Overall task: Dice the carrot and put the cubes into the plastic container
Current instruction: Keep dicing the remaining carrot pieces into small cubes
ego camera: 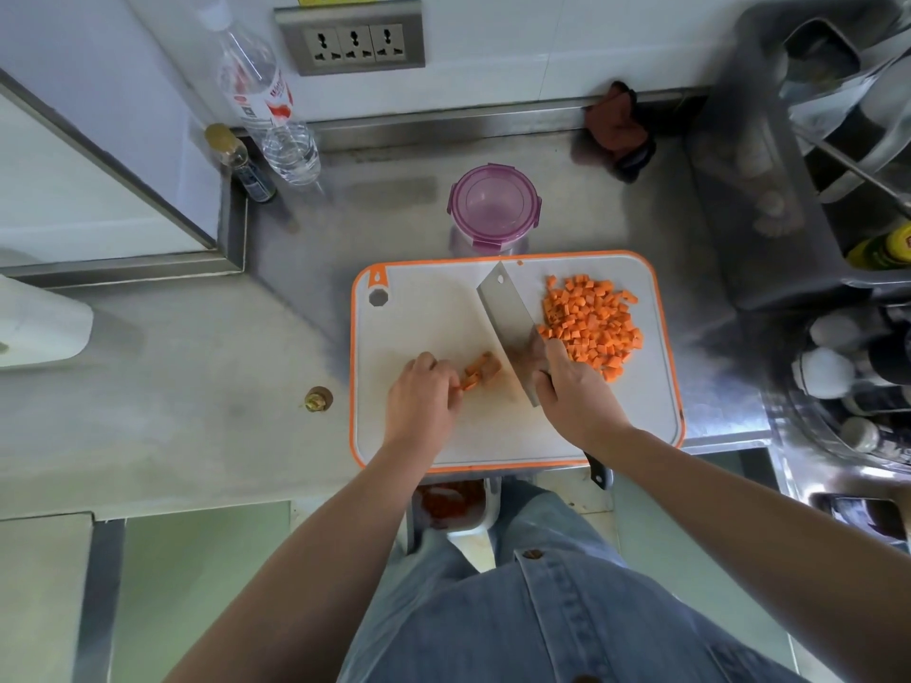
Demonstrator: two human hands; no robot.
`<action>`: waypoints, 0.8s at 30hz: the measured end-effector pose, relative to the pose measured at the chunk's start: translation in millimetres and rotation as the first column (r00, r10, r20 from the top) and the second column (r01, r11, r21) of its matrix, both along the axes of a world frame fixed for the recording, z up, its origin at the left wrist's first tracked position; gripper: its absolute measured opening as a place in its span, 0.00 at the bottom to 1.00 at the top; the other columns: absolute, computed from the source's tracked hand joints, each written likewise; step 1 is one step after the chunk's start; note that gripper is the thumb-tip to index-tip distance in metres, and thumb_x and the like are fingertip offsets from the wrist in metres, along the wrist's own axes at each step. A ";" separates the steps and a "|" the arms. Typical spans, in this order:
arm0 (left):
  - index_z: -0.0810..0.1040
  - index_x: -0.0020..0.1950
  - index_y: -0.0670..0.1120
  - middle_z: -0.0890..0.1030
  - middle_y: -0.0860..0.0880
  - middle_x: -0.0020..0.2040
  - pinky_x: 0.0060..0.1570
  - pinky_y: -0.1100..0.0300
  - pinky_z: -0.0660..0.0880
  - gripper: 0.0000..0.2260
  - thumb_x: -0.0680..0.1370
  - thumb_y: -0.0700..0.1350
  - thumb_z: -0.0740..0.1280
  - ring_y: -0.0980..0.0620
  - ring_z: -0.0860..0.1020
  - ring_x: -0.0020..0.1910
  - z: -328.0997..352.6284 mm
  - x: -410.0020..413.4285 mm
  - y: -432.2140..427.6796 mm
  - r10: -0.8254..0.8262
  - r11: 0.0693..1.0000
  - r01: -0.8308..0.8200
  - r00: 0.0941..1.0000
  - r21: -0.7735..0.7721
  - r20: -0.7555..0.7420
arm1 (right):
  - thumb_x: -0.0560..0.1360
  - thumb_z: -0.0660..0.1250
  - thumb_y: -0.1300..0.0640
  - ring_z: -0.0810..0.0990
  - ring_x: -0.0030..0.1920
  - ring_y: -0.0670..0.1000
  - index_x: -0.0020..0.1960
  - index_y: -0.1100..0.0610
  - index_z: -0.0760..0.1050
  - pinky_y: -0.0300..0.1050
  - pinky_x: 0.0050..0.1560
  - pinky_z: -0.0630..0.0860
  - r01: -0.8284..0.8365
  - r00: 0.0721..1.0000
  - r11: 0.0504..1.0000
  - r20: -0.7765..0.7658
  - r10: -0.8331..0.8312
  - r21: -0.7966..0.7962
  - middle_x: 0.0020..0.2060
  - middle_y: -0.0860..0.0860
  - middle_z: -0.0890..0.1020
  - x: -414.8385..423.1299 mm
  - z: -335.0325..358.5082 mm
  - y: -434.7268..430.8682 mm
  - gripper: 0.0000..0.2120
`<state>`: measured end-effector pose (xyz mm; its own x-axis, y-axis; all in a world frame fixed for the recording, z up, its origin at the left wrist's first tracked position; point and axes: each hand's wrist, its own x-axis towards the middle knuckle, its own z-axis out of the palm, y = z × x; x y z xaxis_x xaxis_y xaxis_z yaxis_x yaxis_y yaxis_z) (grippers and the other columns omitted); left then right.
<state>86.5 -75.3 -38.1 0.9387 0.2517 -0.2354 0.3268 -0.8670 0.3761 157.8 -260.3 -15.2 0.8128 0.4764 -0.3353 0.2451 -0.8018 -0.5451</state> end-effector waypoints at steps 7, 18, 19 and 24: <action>0.80 0.48 0.47 0.77 0.51 0.46 0.40 0.63 0.67 0.07 0.75 0.50 0.69 0.53 0.75 0.48 2.0 1.3 -0.4 0.100 0.995 -0.100 0.995 0.013 0.010 | 0.81 0.54 0.59 0.68 0.26 0.49 0.52 0.57 0.62 0.42 0.25 0.60 -0.002 1.000 1.000 -0.013 0.002 0.003 0.27 0.52 0.70 -0.3 1.3 -2.5 0.02; 0.72 0.60 0.47 0.74 0.49 0.54 0.45 0.58 0.74 0.19 0.73 0.53 0.71 0.50 0.74 0.54 -2.1 17.6 -19.8 0.053 0.999 -0.054 0.998 0.003 0.039 | 0.81 0.54 0.58 0.66 0.25 0.47 0.54 0.58 0.62 0.39 0.26 0.58 -0.012 0.999 1.000 -0.032 0.011 -0.017 0.27 0.50 0.68 1.1 5.7 -10.9 0.04; 0.72 0.61 0.47 0.73 0.49 0.55 0.46 0.57 0.75 0.22 0.72 0.55 0.71 0.50 0.73 0.54 -2.4 17.1 -20.8 0.048 0.999 -0.048 0.998 0.006 0.036 | 0.81 0.54 0.58 0.66 0.25 0.47 0.55 0.58 0.62 0.39 0.26 0.58 -0.017 0.999 1.000 -0.032 0.017 -0.015 0.26 0.50 0.68 1.5 5.9 -10.7 0.04; 0.74 0.60 0.48 0.72 0.48 0.56 0.49 0.55 0.76 0.17 0.75 0.54 0.69 0.48 0.72 0.57 -3.9 20.3 -25.5 0.009 0.998 -0.010 1.000 0.058 0.024 | 0.82 0.54 0.58 0.66 0.25 0.47 0.58 0.59 0.63 0.38 0.26 0.58 -0.049 0.999 0.999 -0.011 0.048 -0.019 0.26 0.49 0.68 2.4 7.8 -8.3 0.07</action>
